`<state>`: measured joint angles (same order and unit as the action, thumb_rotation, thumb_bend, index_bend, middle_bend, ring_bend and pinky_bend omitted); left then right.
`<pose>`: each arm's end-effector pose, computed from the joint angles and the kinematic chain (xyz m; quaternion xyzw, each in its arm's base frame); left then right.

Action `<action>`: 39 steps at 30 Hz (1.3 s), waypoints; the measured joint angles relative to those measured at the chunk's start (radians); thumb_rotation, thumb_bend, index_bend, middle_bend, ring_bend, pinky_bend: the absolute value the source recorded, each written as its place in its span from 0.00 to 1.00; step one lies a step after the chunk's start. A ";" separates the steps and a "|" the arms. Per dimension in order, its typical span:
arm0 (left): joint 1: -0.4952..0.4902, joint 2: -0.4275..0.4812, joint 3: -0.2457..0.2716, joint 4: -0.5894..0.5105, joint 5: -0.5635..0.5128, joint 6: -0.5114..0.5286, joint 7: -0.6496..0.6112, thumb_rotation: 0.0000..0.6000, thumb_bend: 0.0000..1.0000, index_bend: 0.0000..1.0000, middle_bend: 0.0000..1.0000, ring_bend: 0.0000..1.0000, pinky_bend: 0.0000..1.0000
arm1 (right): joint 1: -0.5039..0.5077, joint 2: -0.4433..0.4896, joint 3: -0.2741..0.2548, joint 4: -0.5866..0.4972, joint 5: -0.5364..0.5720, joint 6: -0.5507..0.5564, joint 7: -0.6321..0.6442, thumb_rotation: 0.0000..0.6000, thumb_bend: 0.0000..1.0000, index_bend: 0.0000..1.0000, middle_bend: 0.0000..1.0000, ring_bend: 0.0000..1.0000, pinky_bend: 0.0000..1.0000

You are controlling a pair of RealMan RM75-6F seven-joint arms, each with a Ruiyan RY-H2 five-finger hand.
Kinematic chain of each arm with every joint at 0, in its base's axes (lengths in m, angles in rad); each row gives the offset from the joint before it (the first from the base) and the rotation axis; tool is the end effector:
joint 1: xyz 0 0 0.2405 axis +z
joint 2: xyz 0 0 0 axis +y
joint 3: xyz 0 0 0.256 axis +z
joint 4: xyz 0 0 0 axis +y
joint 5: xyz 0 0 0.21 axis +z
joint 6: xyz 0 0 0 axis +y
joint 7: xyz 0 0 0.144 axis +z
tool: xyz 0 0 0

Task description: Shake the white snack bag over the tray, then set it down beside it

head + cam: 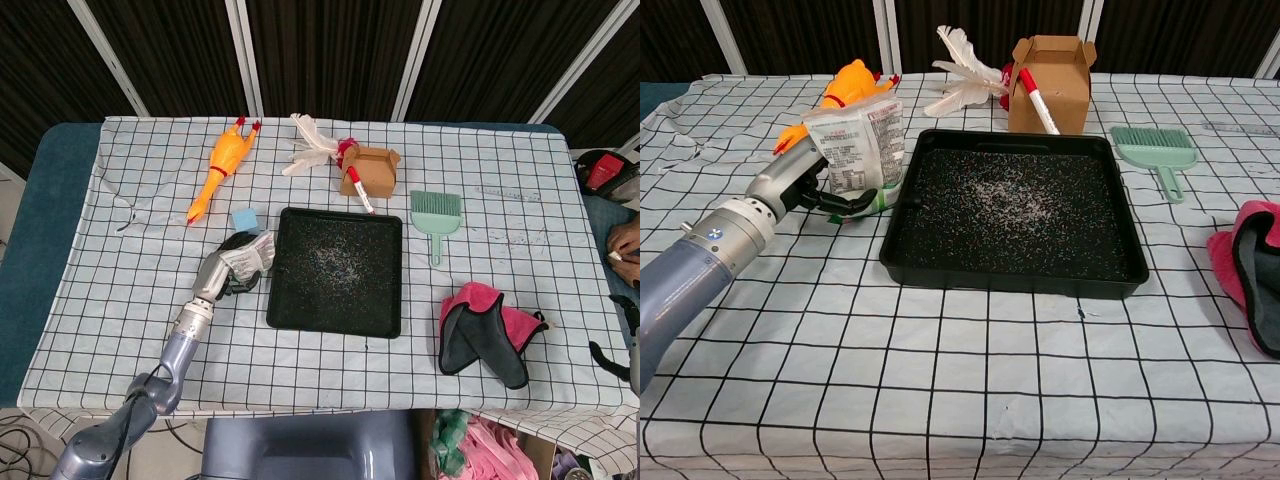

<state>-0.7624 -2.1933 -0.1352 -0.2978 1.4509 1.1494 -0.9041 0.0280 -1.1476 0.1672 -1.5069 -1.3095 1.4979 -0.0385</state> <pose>-0.1896 0.3718 -0.0985 -0.5555 -0.5210 -0.5752 0.2985 -0.3537 -0.1830 0.1920 0.5080 -0.3746 0.3460 0.6942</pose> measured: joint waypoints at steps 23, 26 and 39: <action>0.187 0.247 -0.029 -0.570 -0.062 0.190 0.415 1.00 0.40 0.16 0.10 0.00 0.06 | -0.005 0.003 0.001 -0.012 -0.010 0.016 0.000 1.00 0.18 0.24 0.05 0.14 0.28; 0.226 0.337 -0.023 -0.739 -0.083 0.201 0.582 1.00 0.40 0.19 0.12 0.00 0.06 | -0.004 0.003 -0.001 -0.014 -0.013 0.017 -0.005 1.00 0.18 0.24 0.05 0.14 0.28; 0.390 0.828 0.046 -1.302 -0.082 0.334 1.224 1.00 0.40 0.19 0.16 0.02 0.06 | -0.006 0.008 -0.009 -0.032 -0.034 0.028 -0.020 1.00 0.18 0.24 0.05 0.14 0.28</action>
<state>-0.3719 -1.3651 -0.0894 -1.6001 1.3686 1.4836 0.3194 0.0221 -1.1396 0.1582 -1.5391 -1.3438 1.5262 -0.0587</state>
